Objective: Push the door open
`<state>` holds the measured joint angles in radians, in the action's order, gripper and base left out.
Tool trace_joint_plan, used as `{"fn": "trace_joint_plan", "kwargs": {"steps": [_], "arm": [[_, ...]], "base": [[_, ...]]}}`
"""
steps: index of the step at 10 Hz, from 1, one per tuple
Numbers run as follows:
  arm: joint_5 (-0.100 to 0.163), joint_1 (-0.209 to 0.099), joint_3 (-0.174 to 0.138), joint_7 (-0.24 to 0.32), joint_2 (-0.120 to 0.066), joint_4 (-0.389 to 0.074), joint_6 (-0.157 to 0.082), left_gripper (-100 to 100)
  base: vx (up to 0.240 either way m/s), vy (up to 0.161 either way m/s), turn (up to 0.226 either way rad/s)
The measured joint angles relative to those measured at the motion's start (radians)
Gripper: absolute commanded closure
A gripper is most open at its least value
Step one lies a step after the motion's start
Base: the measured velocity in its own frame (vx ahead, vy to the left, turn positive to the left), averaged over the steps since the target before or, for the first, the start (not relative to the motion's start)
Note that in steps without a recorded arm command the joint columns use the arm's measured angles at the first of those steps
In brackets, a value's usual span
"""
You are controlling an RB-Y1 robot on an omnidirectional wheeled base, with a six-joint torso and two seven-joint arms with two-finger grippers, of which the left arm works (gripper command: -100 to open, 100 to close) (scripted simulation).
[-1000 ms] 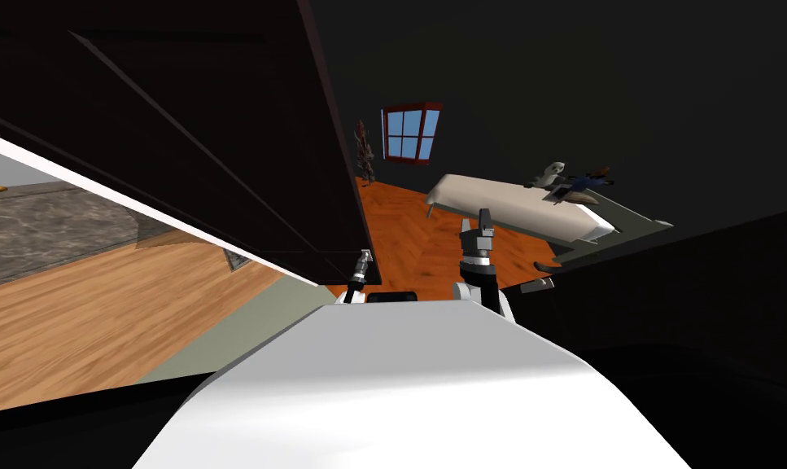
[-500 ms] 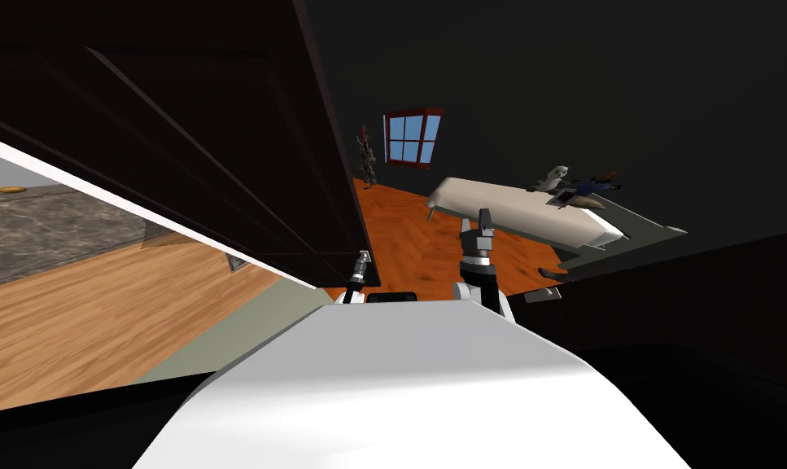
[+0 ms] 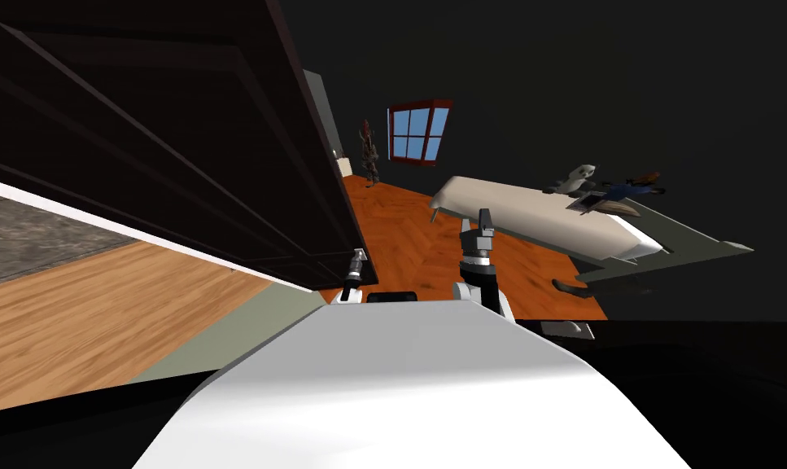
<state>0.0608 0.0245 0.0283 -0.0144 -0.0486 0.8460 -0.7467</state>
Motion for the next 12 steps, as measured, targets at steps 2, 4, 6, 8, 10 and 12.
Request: {"fn": "trace_joint_plan", "kwargs": {"steps": [2,4,6,8,10,12], "arm": [[0.012,-0.001,-0.027,-0.011,0.009,-0.004,0.002,100],[0.024,-0.010,-0.052,-0.019,0.015,-0.014,0.005,100],[0.028,-0.013,-0.059,-0.020,0.012,-0.016,0.007,100],[0.036,-0.018,-0.074,-0.024,0.006,-0.028,0.006,100],[0.046,-0.025,-0.096,-0.035,0.005,-0.033,0.005,100],[0.057,-0.010,-0.115,-0.039,0.001,-0.002,0.019,100]], "base": [[0.175,-0.094,0.093],[0.125,-0.049,0.042],[0.168,-0.040,0.041],[0.190,-0.063,0.054],[0.199,-0.066,0.066],[0.198,-0.066,0.065]]}}
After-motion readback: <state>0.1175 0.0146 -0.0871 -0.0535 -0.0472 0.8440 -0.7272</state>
